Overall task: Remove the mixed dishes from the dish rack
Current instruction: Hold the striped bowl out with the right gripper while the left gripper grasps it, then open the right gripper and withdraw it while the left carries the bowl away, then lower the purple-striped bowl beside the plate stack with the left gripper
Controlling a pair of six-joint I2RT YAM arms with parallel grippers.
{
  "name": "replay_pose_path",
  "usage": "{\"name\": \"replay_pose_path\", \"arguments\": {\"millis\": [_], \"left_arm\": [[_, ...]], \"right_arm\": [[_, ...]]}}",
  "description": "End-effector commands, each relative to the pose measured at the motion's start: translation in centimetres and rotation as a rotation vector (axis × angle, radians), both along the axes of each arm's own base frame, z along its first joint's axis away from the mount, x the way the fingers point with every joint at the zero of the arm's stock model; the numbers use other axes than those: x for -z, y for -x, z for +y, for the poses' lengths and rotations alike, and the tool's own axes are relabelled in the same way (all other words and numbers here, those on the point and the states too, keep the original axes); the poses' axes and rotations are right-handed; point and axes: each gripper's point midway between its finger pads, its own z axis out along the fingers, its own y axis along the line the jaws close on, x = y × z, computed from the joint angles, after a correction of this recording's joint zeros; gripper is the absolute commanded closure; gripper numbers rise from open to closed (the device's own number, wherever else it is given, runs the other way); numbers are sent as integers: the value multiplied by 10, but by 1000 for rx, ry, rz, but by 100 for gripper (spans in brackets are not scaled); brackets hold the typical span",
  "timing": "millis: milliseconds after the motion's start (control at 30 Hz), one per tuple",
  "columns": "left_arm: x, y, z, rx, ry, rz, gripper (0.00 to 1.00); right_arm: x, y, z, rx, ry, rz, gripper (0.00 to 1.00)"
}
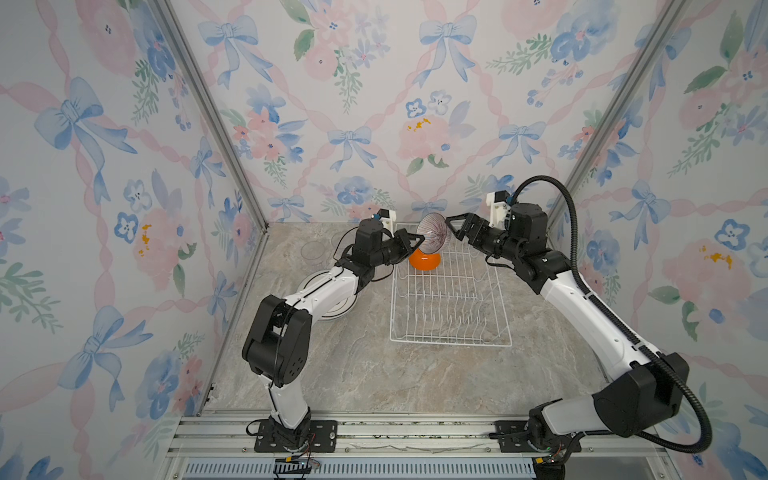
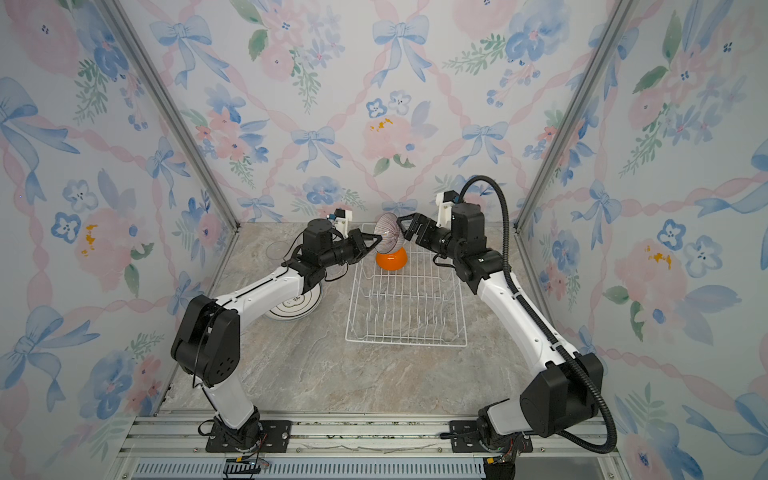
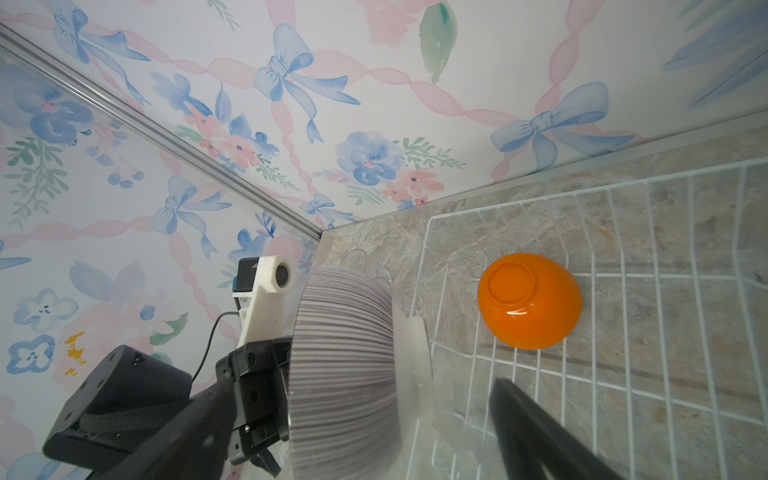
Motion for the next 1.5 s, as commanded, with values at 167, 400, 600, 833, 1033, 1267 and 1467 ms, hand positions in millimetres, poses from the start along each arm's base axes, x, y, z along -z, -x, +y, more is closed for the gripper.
{"name": "replay_pose_path", "arguments": {"millis": [167,400,600,833,1033,1267,1467], "left_arm": [[-42,2,12,-20,34,-113,100],[-39,-2,22,-36,26,-108,100],[-35,-6,43,-73,13,-102,100],[-18,-9,95,-163,-60,-80,100],[2,-1,162,-272,-198,-42,100],[24,29,213,-340,-521,-24,100],[65,49,221,-283,-636,70,100]], "right_arm": [[-3,3,-4,3,4,-7,3],[-3,4,-10,23,17,-12,3],[8,1,-16,38,34,7,3],[41,7,-39,98,164,59,3],[77,21,-61,152,279,136,3],[105,36,-74,181,358,190,3],[127,36,-74,172,393,248,3]]}}
